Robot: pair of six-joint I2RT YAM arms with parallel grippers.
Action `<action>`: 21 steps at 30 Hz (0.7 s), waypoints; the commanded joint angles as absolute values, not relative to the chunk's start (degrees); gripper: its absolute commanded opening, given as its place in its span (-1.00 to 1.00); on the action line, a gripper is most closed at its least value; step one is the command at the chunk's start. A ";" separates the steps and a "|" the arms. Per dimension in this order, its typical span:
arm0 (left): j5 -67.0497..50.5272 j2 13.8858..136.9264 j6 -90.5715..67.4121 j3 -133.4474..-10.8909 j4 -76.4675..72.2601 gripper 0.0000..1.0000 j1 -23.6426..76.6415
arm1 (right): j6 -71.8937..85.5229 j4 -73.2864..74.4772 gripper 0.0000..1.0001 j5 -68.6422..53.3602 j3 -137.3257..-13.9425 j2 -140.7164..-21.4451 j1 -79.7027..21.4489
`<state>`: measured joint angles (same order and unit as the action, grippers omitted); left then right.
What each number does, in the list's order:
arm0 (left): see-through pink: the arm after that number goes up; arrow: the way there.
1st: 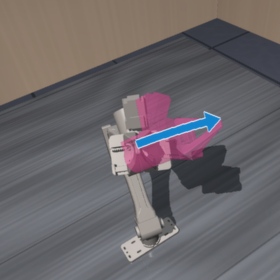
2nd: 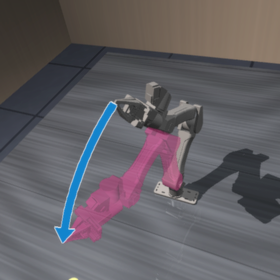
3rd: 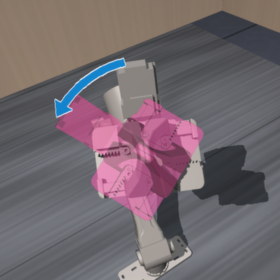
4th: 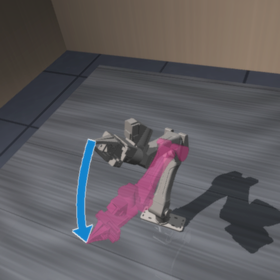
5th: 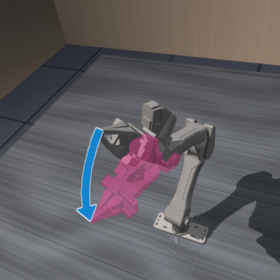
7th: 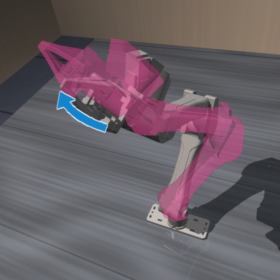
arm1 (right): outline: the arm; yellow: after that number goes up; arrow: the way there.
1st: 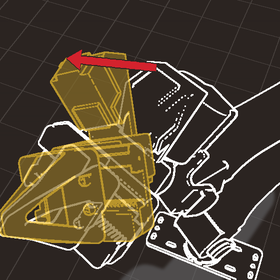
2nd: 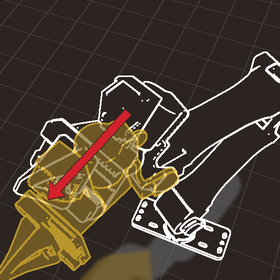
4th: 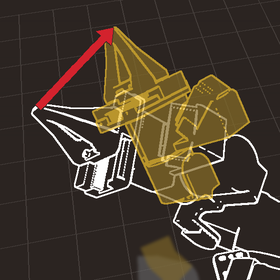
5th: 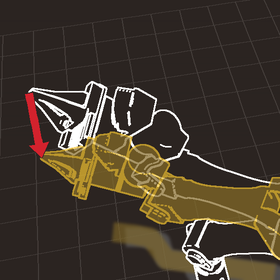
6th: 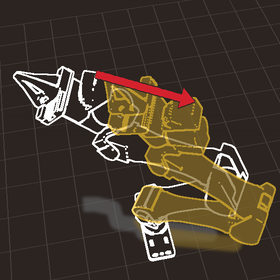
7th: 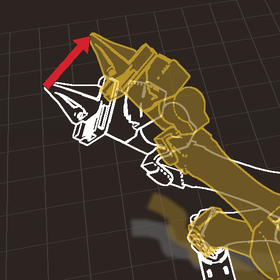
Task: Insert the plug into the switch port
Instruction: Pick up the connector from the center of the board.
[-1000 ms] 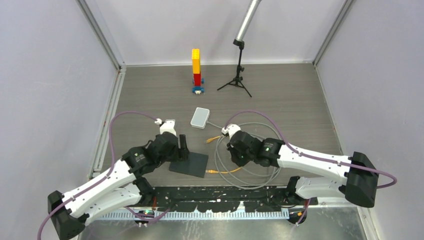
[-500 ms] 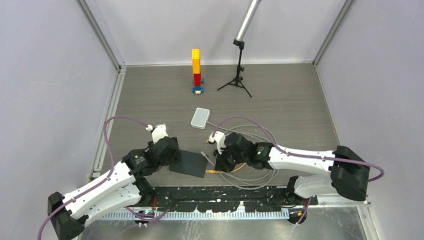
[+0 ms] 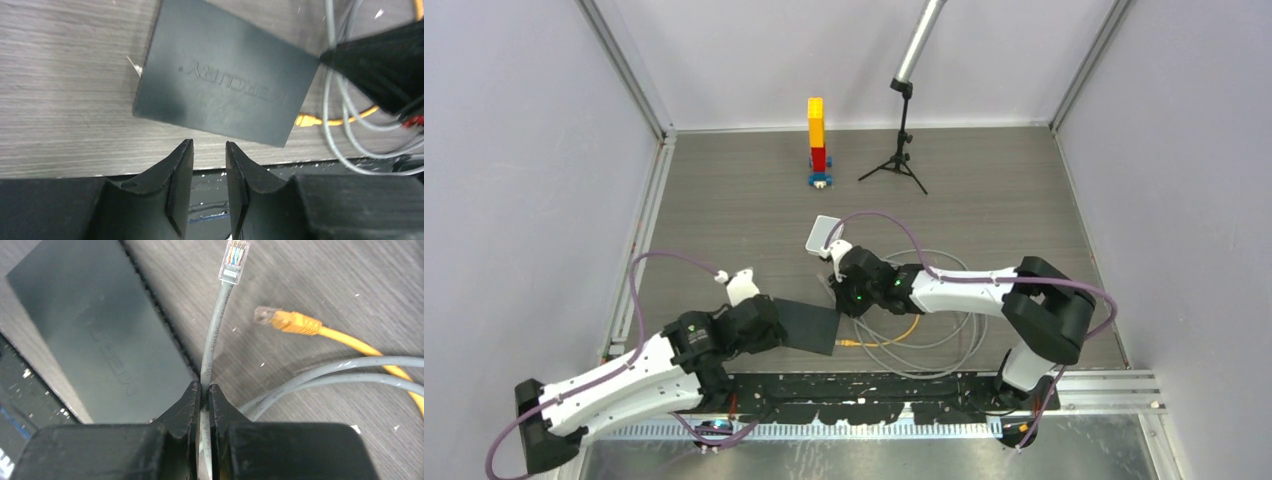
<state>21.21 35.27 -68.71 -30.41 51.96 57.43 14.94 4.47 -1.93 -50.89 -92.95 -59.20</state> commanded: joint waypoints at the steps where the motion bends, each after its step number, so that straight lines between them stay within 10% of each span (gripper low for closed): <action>1: 23.80 39.86 -75.10 -29.89 53.49 -0.40 63.82 | 13.72 1.91 -0.99 4.20 -54.96 -94.94 -58.77; 21: 30.38 48.68 -84.83 -19.96 43.30 -0.31 69.26 | 8.76 10.32 -0.99 -5.82 -55.72 -98.67 -59.03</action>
<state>26.26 46.46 -82.52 -21.08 45.87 69.04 9.67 9.56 -2.02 -57.39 -99.74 -58.63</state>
